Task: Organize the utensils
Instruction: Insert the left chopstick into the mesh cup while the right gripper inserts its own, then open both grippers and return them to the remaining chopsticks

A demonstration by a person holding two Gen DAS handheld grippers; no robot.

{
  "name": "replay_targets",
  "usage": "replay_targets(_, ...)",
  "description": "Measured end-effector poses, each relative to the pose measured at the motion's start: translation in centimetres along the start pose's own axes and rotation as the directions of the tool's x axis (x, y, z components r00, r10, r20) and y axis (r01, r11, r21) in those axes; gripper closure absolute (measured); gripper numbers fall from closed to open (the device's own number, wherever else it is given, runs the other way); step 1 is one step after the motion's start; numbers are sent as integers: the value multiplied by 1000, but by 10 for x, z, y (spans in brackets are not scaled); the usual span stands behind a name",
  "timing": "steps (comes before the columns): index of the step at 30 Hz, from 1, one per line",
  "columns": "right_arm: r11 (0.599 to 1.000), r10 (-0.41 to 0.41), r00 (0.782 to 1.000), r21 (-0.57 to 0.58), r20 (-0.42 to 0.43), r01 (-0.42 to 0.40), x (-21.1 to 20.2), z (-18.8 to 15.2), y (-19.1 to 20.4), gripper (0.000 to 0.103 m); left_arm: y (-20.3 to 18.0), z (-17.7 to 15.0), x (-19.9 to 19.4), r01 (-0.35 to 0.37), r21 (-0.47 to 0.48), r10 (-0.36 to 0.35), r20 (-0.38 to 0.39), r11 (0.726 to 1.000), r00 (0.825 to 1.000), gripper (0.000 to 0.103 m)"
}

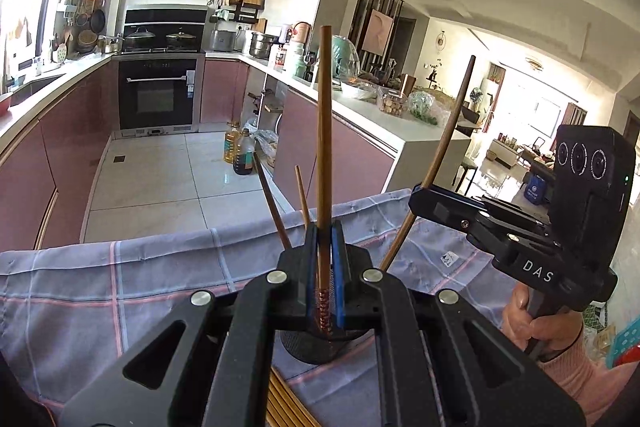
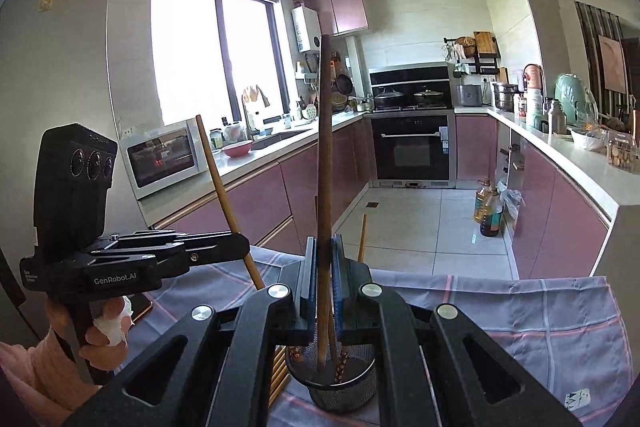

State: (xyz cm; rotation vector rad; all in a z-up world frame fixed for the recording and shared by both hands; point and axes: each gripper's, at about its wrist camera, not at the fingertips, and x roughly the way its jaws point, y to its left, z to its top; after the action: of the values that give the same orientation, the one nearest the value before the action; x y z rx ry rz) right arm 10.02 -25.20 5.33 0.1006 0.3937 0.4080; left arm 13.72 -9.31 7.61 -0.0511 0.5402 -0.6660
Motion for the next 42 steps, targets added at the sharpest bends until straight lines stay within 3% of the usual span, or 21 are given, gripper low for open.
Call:
replay_targets(7,999,-6,992,33,-124,10,28,-16,-11,97,6,-19,39,1,9,0,-119,1000,993,95)
replay_targets(12,997,2,971,71,-240,16,52,-30,-18,97,15,-32,64,8,7,-6,-208,1000,978,95)
replay_targets(17,995,-5,956,92,-292,33,68,-40,-22,97,28,-36,85,-15,-7,13,-245,1000,969,95)
replay_targets(27,993,-26,957,105,-288,58,73,-37,-24,95,33,-36,94,-29,-24,22,-247,999,969,93)
replay_targets(32,993,-19,967,109,-256,48,63,-36,-19,91,36,-38,82,-59,-24,53,-210,998,976,79)
replay_targets(38,998,53,978,34,-201,-47,28,-38,15,74,39,-51,34,-93,9,94,-110,996,990,64)
replay_targets(42,990,134,959,2,-250,-138,21,-61,44,73,45,-77,12,-117,30,120,-115,993,986,61)
